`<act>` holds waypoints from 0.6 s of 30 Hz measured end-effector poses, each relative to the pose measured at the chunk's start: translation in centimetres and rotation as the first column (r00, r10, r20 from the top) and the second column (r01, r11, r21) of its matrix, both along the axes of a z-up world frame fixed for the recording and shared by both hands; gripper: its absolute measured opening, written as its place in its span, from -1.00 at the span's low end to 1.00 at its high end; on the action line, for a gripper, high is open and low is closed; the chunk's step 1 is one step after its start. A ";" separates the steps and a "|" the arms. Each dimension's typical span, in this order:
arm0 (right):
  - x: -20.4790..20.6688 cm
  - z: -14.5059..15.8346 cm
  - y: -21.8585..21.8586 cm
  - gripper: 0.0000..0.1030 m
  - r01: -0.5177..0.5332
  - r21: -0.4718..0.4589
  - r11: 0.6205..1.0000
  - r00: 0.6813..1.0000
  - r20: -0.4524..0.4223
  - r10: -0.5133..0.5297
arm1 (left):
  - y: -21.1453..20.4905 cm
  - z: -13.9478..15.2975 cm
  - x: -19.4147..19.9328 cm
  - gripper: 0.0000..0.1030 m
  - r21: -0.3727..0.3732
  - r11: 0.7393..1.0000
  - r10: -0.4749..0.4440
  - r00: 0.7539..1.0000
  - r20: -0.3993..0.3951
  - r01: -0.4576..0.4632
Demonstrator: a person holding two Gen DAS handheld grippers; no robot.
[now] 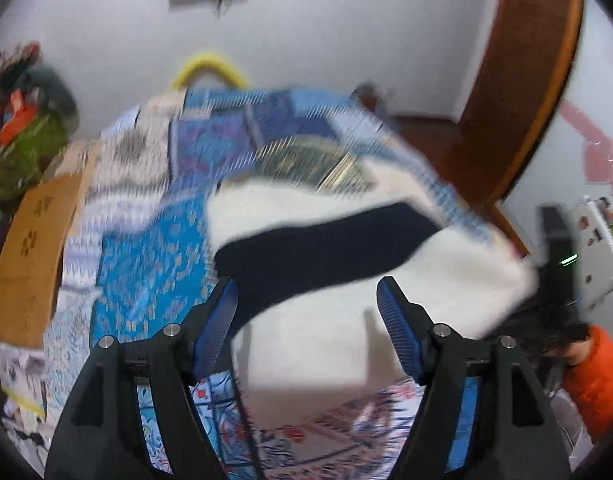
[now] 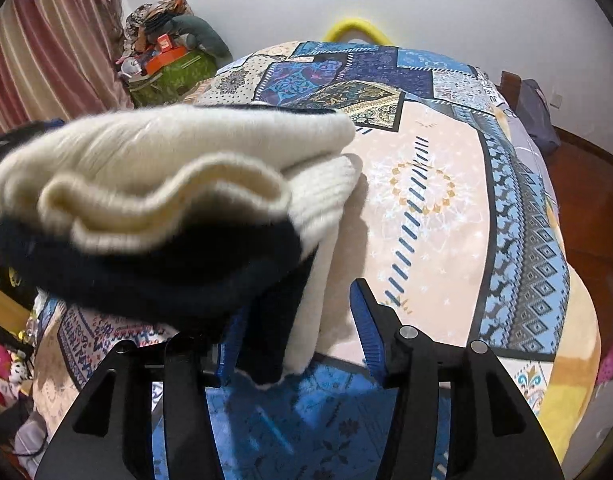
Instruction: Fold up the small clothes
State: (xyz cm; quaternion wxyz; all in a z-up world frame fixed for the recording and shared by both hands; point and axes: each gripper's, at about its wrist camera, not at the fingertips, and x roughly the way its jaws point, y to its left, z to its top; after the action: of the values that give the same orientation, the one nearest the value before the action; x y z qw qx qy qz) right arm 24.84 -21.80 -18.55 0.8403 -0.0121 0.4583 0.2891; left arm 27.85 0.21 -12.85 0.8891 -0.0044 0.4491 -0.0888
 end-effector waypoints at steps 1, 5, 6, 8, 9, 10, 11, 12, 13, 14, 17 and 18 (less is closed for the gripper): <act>0.3 0.0 0.1 -0.09 -0.002 0.000 1.000 1.000 0.002 0.002 | 0.3 -1.4 0.6 0.39 0.006 1.000 0.010 0.999 -0.043 -0.009; 1.0 0.7 0.4 -0.03 0.007 -0.026 1.000 0.996 0.091 -0.005 | 1.6 -5.2 1.0 0.40 -0.039 0.999 0.018 0.993 -0.120 -0.023; 1.2 1.0 0.4 0.03 0.020 -0.040 0.999 0.991 0.131 -0.015 | 1.8 -5.8 0.9 0.42 -0.059 0.998 0.018 0.992 -0.124 -0.025; 1.7 1.3 0.4 0.04 0.038 -0.045 0.998 0.985 0.171 -0.030 | 1.7 -6.1 0.4 0.46 -0.063 0.998 0.024 0.994 -0.110 -0.031; 2.0 1.3 0.4 0.04 0.043 -0.046 0.998 0.983 0.179 -0.034 | 1.7 -6.3 0.2 0.47 -0.066 0.997 0.024 0.994 -0.103 -0.030; 2.5 1.4 0.4 0.04 0.053 -0.052 0.997 0.982 0.184 -0.043 | 1.7 -6.4 0.0 0.47 -0.070 0.997 0.023 0.995 -0.101 -0.030; 3.0 1.5 0.3 0.04 0.068 -0.059 0.996 0.981 0.187 -0.055 | 1.7 -6.5 0.0 0.47 -0.073 0.997 0.021 0.995 -0.102 -0.029; 3.6 1.6 0.2 0.04 0.088 -0.068 0.994 0.979 0.191 -0.074 | 1.7 -6.6 -0.2 0.48 -0.074 0.997 0.020 0.995 -0.102 -0.028; 3.9 1.8 -0.1 0.04 0.106 -0.073 0.992 0.977 0.195 -0.090 | 1.6 -6.6 -0.3 0.48 -0.074 0.997 0.018 0.995 -0.101 -0.026; 4.2 2.3 -0.4 0.04 0.128 -0.074 0.989 0.973 0.200 -0.111 | 1.5 -6.5 -0.4 0.48 -0.073 0.997 0.016 0.995 -0.100 -0.023; 4.2 4.0 -1.7 0.04 0.164 -0.051 0.985 0.969 0.194 -0.151 | 1.4 -6.3 -0.7 0.48 -0.075 0.997 0.011 0.996 -0.093 -0.018; 4.0 4.6 -2.0 0.04 0.165 -0.035 0.986 0.970 0.188 -0.156 | 1.2 -6.1 -0.9 0.48 -0.066 0.998 0.006 0.996 -0.087 -0.012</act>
State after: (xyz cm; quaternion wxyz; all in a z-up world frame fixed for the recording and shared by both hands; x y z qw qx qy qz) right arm 28.84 -23.82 -13.90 0.8993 -0.0229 0.3851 0.2061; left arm 27.00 1.38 -18.99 0.8686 -0.0400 0.4838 -0.0994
